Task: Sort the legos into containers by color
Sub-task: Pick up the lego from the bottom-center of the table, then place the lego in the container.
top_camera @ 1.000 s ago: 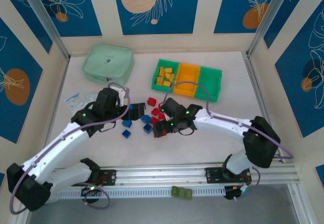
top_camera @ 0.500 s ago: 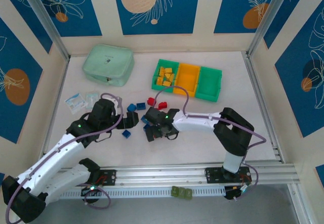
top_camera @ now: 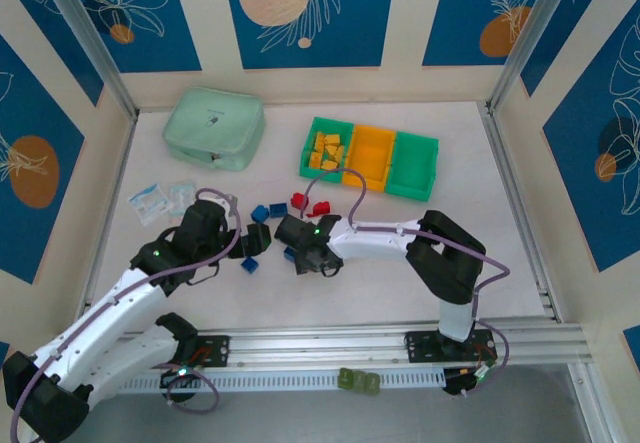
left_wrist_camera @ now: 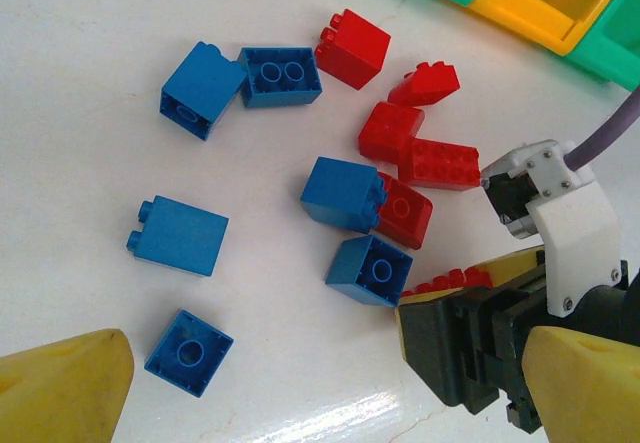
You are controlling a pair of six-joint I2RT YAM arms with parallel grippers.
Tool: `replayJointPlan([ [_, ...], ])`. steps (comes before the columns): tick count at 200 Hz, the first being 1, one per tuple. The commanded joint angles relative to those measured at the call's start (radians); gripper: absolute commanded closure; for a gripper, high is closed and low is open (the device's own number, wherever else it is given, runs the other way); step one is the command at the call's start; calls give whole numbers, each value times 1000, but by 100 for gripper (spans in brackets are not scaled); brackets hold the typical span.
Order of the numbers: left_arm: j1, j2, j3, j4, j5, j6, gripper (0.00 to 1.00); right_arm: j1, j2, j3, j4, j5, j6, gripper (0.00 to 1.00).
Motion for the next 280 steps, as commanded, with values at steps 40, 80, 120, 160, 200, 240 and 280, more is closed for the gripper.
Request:
replayJointPlan([
  [40,8,19,43,5,18,7,1,-19,-88,58,-94,43,-52,42],
  [80,9,75,106,45,61,30,1,-140,-207,59,-96,74,-176,42],
  [120,9,179,165,100,75,40,1,-356,-237,87,1,47,-327,42],
  [160,13,303,252,114,92,53,1,-530,-132,210,93,18,-436,41],
  [200,20,358,293,152,93,49,1,-638,50,379,99,11,-506,40],
  [240,27,376,311,161,84,32,1,-706,189,535,49,16,-522,34],
  [280,36,371,329,148,77,30,1,-714,149,564,37,-66,-566,20],
])
